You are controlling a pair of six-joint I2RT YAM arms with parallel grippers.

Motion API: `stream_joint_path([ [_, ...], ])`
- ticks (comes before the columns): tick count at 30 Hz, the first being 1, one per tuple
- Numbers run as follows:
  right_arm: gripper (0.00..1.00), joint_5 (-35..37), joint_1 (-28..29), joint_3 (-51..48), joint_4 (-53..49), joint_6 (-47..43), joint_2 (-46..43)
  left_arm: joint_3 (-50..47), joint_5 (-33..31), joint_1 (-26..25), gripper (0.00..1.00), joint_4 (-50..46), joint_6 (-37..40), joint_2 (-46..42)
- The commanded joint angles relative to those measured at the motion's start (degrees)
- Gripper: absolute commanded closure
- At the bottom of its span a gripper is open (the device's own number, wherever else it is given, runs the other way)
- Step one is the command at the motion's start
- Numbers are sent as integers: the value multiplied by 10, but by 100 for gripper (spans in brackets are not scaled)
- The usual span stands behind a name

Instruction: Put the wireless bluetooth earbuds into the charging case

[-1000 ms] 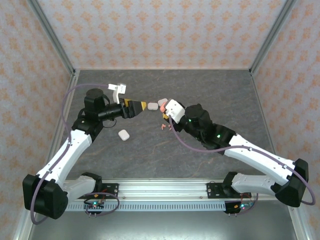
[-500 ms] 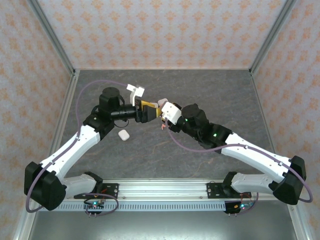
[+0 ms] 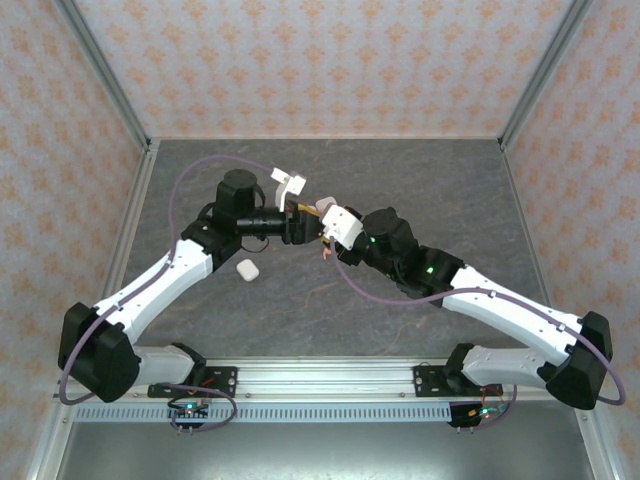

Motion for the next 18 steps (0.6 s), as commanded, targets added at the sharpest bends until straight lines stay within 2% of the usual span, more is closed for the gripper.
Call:
stream_joint_path([
  [1, 60, 1, 0, 11, 16, 3, -1, 32, 30, -8, 44, -41, 41, 5],
  [10, 60, 15, 0, 7, 22, 2, 1, 49, 37, -9, 57, -105, 91, 13],
  [18, 59, 25, 0, 7, 22, 5, 2, 61, 34, -9, 73, -140, 114, 25],
])
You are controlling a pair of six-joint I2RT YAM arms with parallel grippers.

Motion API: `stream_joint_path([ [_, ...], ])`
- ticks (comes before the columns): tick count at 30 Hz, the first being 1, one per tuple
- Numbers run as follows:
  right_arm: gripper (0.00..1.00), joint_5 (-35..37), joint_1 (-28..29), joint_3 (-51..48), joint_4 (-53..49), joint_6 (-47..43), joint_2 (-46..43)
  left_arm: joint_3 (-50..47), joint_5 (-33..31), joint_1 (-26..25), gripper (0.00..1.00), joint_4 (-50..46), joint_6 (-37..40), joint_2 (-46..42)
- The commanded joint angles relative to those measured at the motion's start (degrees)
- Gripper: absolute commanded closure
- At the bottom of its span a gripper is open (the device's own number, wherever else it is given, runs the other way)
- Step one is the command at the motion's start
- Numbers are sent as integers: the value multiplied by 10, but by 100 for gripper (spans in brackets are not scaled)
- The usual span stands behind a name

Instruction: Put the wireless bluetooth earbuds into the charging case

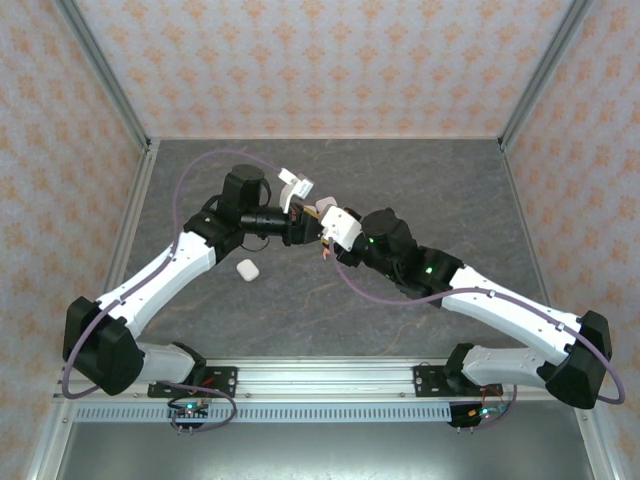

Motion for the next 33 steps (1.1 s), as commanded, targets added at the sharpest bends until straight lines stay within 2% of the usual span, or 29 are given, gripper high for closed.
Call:
stream_joint_path([
  [1, 59, 23, -2, 6, 27, 7, -2, 16, 21, -5, 75, -45, 28, 4],
  [5, 52, 20, -2, 10, 14, 16, -3, 16, 19, -5, 87, -50, 39, -1],
  [11, 35, -32, -20, 13, -31, 56, -25, -1, -18, -5, 92, -23, 50, -20],
  [14, 25, -76, -37, -1, -43, 83, -52, -20, -32, -5, 93, 18, 57, -34],
  [21, 1, -226, -106, -37, -59, 169, -115, -66, -54, -12, 100, 105, 88, -72],
  [24, 1, -303, -147, -69, -9, 231, -147, -87, -65, -19, 100, 132, 118, -89],
  [26, 1, -342, -175, -103, 62, 287, -169, -103, -68, -28, 100, 144, 144, -101],
  [30, 1, -400, -204, -134, 150, 371, -179, -125, -78, -46, 100, 156, 197, -123],
  [33, 1, -414, -204, -138, 168, 391, -167, -137, -84, -50, 100, 170, 206, -133],
])
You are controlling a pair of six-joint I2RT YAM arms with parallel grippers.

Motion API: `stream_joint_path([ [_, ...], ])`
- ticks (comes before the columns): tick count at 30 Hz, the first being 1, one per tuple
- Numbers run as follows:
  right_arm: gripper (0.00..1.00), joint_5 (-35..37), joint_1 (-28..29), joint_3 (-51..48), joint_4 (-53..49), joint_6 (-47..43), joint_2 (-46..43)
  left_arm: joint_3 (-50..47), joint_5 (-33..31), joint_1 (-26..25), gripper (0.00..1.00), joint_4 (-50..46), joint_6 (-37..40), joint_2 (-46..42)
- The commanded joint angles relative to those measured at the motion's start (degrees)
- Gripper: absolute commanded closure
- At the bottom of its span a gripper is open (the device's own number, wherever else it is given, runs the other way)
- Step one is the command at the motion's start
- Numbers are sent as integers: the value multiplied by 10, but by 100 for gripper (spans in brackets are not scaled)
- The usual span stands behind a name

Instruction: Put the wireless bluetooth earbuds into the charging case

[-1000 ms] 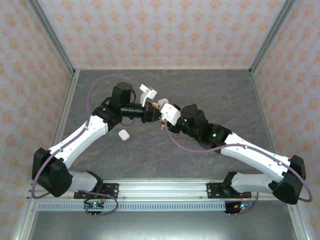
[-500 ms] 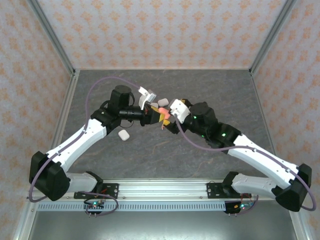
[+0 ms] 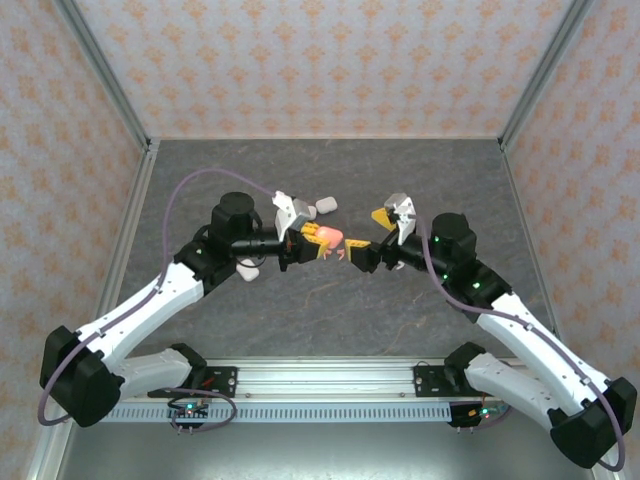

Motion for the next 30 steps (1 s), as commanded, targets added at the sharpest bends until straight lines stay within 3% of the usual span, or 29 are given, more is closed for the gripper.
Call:
stream_joint_path([
  [1, 1, -62, -2, -1, 83, 64, 8, -10, -20, -4, 100, 46, 41, -18],
  [12, 1, -52, -2, 10, 85, 52, 60, -4, -20, -4, 100, 46, 32, -9],
  [20, 1, 9, -2, 15, 82, 59, 70, 0, -11, -4, 100, 45, 31, -3],
  [30, 1, 32, -9, 47, 51, 50, 86, 4, -5, -4, 100, 35, 36, 0],
])
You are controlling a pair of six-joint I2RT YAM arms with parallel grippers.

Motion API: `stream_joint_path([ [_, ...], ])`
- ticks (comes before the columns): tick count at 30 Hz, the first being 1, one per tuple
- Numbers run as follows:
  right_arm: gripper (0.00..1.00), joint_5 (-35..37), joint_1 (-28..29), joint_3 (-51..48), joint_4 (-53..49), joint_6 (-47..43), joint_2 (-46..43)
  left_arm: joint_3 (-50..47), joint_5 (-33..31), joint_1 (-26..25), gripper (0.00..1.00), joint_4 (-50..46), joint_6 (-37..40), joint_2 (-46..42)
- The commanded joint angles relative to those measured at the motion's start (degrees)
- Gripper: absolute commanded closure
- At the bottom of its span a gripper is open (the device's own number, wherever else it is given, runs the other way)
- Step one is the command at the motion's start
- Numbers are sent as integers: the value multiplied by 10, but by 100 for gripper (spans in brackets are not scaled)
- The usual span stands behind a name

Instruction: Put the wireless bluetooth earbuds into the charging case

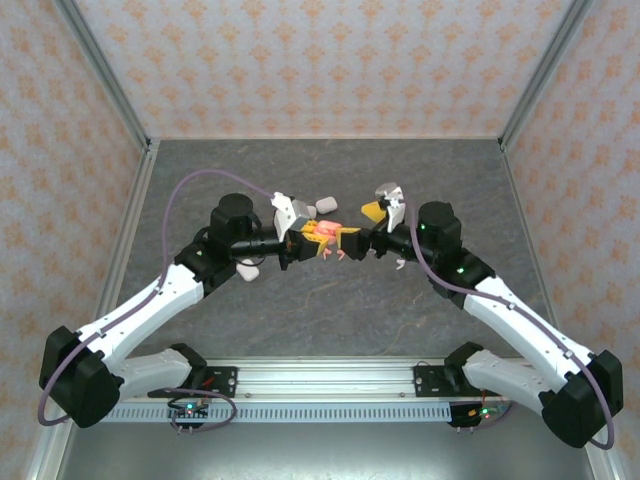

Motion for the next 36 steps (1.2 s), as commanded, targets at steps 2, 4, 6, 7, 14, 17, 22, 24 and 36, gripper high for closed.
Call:
stream_joint_path([
  [2, 1, 25, -8, 31, -1, -3, 8, 11, 20, -3, 100, 12, 13, -1],
  [4, 1, 23, -8, 35, -5, -4, 11, 10, 18, -3, 100, 11, 14, -1],
  [6, 1, 17, -9, 37, -7, -4, 10, 9, 16, -3, 100, 10, 15, -1],
  [7, 1, 13, -9, 37, -7, -4, 8, 9, 14, -3, 100, 9, 15, -1],
  [14, 1, -5, -27, 34, -22, 31, -33, -5, -8, -3, 100, -2, 20, -10],
  [17, 2, -8, -40, 35, -47, 56, -33, -20, -19, -3, 100, -1, 15, -22],
  [22, 15, 34, -47, 35, -102, 73, 10, -50, -31, -3, 100, -5, 9, -52],
  [24, 23, 36, -47, 38, -111, 76, 43, -61, -35, -3, 100, -14, 9, -68],
  [36, 48, 20, -23, 187, -197, 17, 355, -93, -48, -3, 100, -44, 6, -143],
])
